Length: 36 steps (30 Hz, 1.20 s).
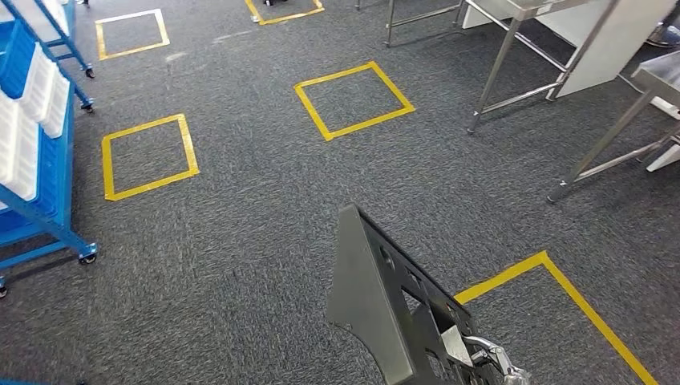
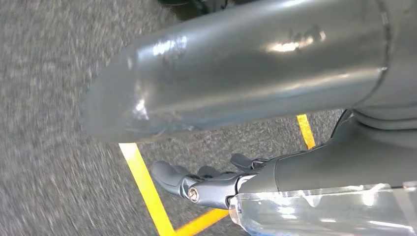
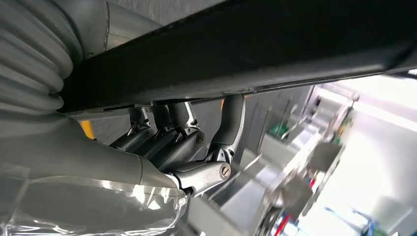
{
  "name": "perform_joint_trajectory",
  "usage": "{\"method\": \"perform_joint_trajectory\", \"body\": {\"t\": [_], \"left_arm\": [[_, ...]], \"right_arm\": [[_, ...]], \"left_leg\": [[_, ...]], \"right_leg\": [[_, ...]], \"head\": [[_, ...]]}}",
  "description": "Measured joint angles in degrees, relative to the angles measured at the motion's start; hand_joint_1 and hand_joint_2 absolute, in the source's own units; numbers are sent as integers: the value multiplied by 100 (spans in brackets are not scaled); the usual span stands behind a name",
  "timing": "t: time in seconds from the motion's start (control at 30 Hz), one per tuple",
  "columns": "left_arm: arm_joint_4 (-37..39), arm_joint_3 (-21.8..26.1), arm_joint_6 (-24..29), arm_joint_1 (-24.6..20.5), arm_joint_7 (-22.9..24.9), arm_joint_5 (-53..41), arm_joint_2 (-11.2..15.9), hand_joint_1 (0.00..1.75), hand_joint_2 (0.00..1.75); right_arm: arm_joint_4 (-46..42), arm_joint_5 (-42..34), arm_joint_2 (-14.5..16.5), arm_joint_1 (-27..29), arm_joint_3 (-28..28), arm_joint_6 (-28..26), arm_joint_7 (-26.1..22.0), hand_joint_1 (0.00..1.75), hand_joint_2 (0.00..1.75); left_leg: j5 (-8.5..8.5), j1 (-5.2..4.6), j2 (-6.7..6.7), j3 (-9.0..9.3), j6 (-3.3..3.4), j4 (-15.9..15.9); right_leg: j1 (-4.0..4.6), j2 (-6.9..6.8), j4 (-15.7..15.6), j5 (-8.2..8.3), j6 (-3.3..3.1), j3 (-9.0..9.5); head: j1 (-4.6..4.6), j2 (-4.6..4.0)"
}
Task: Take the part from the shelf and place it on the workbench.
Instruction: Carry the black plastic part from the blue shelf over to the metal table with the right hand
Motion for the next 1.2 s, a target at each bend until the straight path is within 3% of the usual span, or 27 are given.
{"method": "perform_joint_trajectory", "body": {"t": [0.03,0.07,0.1,0.17,0.2,0.23,0.3,0.37,0.43,0.5,0.57,0.6,0.67,0.73,0.8,0.87,0.93,1.0,1.07,1.1,1.13,1.2], "left_arm": [[0,10,-7,9,-4,8,-1,0,0],[0,22,-14,16,-9,21,-3,0,0],[0,37,-28,18,-14,40,-4,0,0],[-1,67,-68,14,-16,86,-4,0,0],[-2,83,-91,11,-15,107,-3,0,0],[-2,96,-107,9,-15,121,-2,0,0],[-3,115,-118,4,-14,134,0,0,0],[-4,124,-120,-6,-14,138,-1,0,0],[-7,139,-139,-11,-15,169,-2,0,0],[-11,176,-188,3,-9,224,1,0,0],[-18,224,-235,9,30,318,2,0,0],[-22,256,-250,-7,74,397,2,0,0],[-40,342,-293,-83,224,564,-7,0,0],[-80,399,-360,-171,382,651,-27,0,0],[-142,407,-434,-235,455,684,-55,0,0],[-199,407,-487,-274,467,705,-89,0,0],[-245,409,-506,-283,464,730,-123,0,0],[-273,414,-506,-271,463,753,-157,0,0],[-281,423,-504,-251,464,775,-187,0,0],[-284,428,-503,-244,464,786,-198,0,0],[-292,432,-502,-240,464,803,-206,0,0],[-316,437,-500,-239,464,843,-224,0,0]], "right_arm": [[-4,7,0,5,10,-52,0,175,175],[-7,22,0,11,21,-105,0,175,175],[-12,46,-1,16,33,-159,0,175,175],[-37,98,-2,23,61,-240,0,175,175],[-56,120,-3,24,82,-273,0,175,175],[-74,137,-4,24,104,-295,0,175,175],[-109,164,-8,31,145,-321,0,175,175],[-132,173,-14,46,166,-328,0,175,175],[-157,185,-25,54,176,-360,0,175,175],[-177,213,-44,46,205,-432,0,175,175],[-180,249,-69,31,244,-504,0,175,175],[-181,270,-84,19,266,-526,1,175,175],[-181,320,-122,-59,328,-539,11,175,175],[-179,366,-168,-204,423,-541,30,175,175],[-177,385,-211,-318,526,-563,46,175,175],[-177,385,-243,-346,596,-587,53,175,175],[-177,384,-266,-354,643,-614,56,175,175],[-177,383,-283,-375,689,-634,60,175,175],[-176,383,-296,-383,721,-637,65,175,175],[-176,385,-302,-382,732,-638,70,175,175],[-175,388,-308,-381,741,-638,82,175,175],[-175,397,-316,-379,758,-638,116,175,175]], "left_leg": [[-113,4,-27,-169,-7,339],[-119,6,-34,-276,-10,521],[-1,9,-40,-281,-8,470],[459,24,-135,-38,4,-182],[622,33,-270,113,12,-561],[715,40,-390,221,24,-833],[716,32,-505,296,66,-1031],[749,25,-388,309,142,-1066],[792,33,-245,319,222,-1119],[807,24,-86,311,259,-1138],[799,9,78,306,267,-1135],[792,4,156,309,268,-1135],[775,-4,289,332,255,-1135],[750,-22,398,363,218,-1132],[725,-38,508,387,168,-1131],[696,-38,600,421,116,-1133],[536,-29,419,369,66,-940],[181,-9,106,90,28,-310],[-79,12,-10,-247,-3,383],[-61,22,-25,-326,-15,512],[82,31,-34,-297,-22,402],[517,63,-175,-23,-29,-294]], "right_leg": [[2,75,7,0,-4,-1],[3,157,16,-2,-5,-2],[2,240,30,-4,-2,-1],[-6,392,69,-19,19,0],[-4,460,99,-34,43,-11],[-5,524,127,-45,72,-29],[-16,638,149,-41,145,-73],[-41,705,145,-25,218,-103],[-35,458,394,-203,274,-226],[-28,116,1050,-578,317,-535],[-41,21,1620,-781,344,-806],[-47,3,1654,-732,346,-820],[-37,-86,1111,-380,310,-531],[27,-361,368,-107,224,-154],[93,-496,80,-67,154,-33],[82,-358,43,-40,109,-31],[25,-222,-18,7,53,-4],[-8,-89,-41,29,16,1],[-10,65,-32,29,7,-5],[-12,149,-22,26,9,-4],[-16,236,-6,20,17,-1],[-31,395,47,-8,58,-2]], "head": [[-2,0],[-2,0],[-2,0],[-3,0],[-2,1],[-2,1],[1,1],[2,1],[33,0],[66,-1],[67,1],[68,1],[69,0],[68,-1],[66,0],[67,0],[54,0],[33,1],[27,1],[27,0],[27,0],[25,0]]}}
